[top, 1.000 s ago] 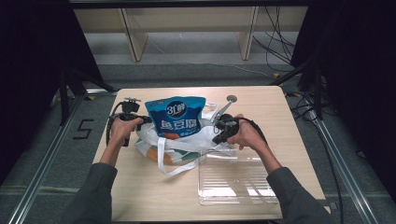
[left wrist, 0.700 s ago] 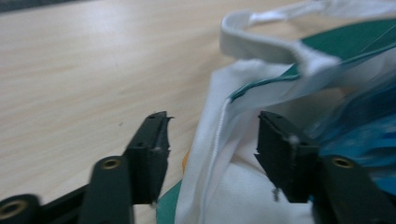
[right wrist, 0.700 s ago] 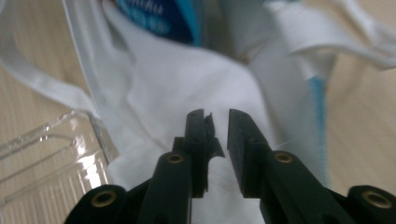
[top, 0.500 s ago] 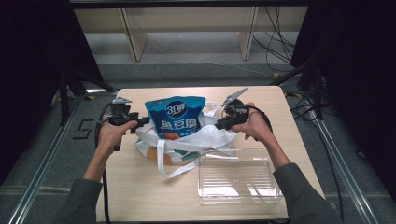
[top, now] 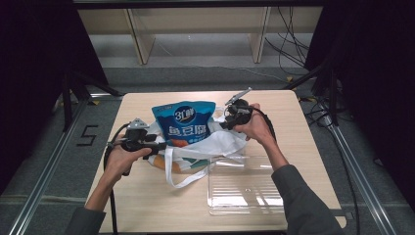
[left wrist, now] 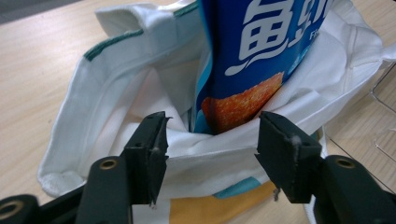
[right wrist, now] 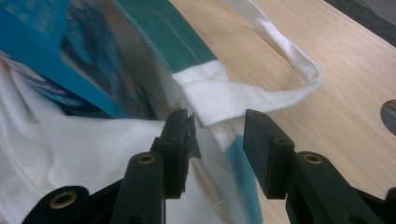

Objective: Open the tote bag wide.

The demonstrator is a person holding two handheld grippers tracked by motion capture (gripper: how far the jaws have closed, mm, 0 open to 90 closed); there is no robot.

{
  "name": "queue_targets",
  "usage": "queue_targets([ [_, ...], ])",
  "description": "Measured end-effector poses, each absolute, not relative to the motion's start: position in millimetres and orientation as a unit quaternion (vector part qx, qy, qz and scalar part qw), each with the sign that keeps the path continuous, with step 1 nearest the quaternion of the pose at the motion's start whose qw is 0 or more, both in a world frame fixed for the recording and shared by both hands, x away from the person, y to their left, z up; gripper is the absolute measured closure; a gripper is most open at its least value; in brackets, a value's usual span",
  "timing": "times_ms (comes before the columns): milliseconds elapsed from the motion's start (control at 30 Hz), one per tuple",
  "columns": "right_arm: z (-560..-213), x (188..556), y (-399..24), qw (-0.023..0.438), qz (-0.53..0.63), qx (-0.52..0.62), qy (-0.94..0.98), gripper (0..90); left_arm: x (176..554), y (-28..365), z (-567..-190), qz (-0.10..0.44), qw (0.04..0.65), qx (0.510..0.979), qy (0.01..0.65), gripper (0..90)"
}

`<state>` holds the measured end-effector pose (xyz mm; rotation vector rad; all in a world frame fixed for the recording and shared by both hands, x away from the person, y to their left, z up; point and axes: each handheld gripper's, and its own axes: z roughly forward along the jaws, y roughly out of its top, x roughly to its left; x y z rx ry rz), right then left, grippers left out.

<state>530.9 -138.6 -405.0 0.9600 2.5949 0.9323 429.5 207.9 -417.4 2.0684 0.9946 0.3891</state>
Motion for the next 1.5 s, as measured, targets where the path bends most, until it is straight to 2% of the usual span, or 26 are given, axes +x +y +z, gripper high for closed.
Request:
queue_targets([
  [167, -408, 536, -141, 0.109, 0.313, 0.347, 0.877, 63.7, 430, 204, -420, 0.15, 0.407, 0.818, 0.378, 46.3],
  [233, -414, 540, -142, 0.108, 0.316, 0.343, 0.878, 72.3, 430, 203, -421, 0.144, 0.417, 0.813, 0.38, 50.0],
  [267, -414, 540, -142, 0.108, 0.316, 0.343, 0.878, 72.3, 429, 202, -421, 0.147, 0.421, 0.812, 0.377, 50.0],
  [300, -414, 541, -143, 0.114, 0.311, 0.348, 0.877, 80.0, 428, 203, -419, 0.142, 0.444, 0.804, 0.37, 49.2],
  [400, -413, 541, -145, 0.108, 0.313, 0.348, 0.877, 82.4, 424, 202, -416, 0.132, 0.47, 0.784, 0.382, 47.4],
  [467, -412, 539, -144, 0.107, 0.308, 0.351, 0.878, 84.0, 422, 200, -413, 0.144, 0.452, 0.804, 0.36, 45.8],
  [533, -411, 539, -144, 0.108, 0.306, 0.351, 0.878, 84.5, 419, 193, -417, 0.123, 0.456, 0.806, 0.358, 48.6],
  [567, -411, 538, -144, 0.105, 0.305, 0.356, 0.877, 84.7, 418, 189, -419, 0.104, 0.459, 0.81, 0.351, 47.2],
  [667, -412, 540, -144, 0.11, 0.311, 0.352, 0.876, 85.2, 416, 178, -425, 0.1, 0.432, 0.836, 0.324, 47.5],
  [700, -411, 540, -144, 0.112, 0.306, 0.351, 0.878, 85.8, 416, 172, -432, 0.102, 0.408, 0.85, 0.316, 50.5],
  [800, -410, 540, -145, 0.113, 0.303, 0.355, 0.877, 86.6, 415, 168, -438, 0.102, 0.394, 0.861, 0.306, 64.2],
  [833, -409, 540, -146, 0.115, 0.301, 0.36, 0.875, 87.1, 413, 167, -441, 0.093, 0.391, 0.865, 0.301, 64.2],
  [900, -408, 540, -148, 0.113, 0.3, 0.374, 0.87, 88.0, 409, 166, -446, 0.096, 0.379, 0.875, 0.286, 72.3],
  [933, -410, 544, -150, 0.129, 0.307, 0.358, 0.872, 88.2, 406, 166, -447, 0.095, 0.37, 0.882, 0.276, 74.6],
  [1067, -410, 549, -155, 0.134, 0.304, 0.374, 0.866, 88.5, 398, 167, -455, 0.09, 0.347, 0.9, 0.247, 79.7],
  [1333, -426, 557, -155, 0.132, 0.274, 0.397, 0.866, 88.4, 393, 169, -470, 0.067, 0.354, 0.893, 0.271, 79.0],
  [1400, -427, 557, -154, 0.133, 0.269, 0.401, 0.866, 88.0, 393, 170, -466, 0.061, 0.368, 0.885, 0.28, 70.2],
  [1433, -426, 557, -154, 0.132, 0.267, 0.4, 0.867, 87.0, 393, 171, -464, 0.055, 0.38, 0.877, 0.288, 70.2],
  [1467, -426, 557, -153, 0.138, 0.267, 0.395, 0.868, 83.5, 394, 173, -460, 0.056, 0.392, 0.869, 0.296, 65.1],
  [1500, -421, 554, -152, 0.138, 0.271, 0.395, 0.867, 76.6, 393, 175, -456, 0.061, 0.399, 0.863, 0.303, 54.6],
])
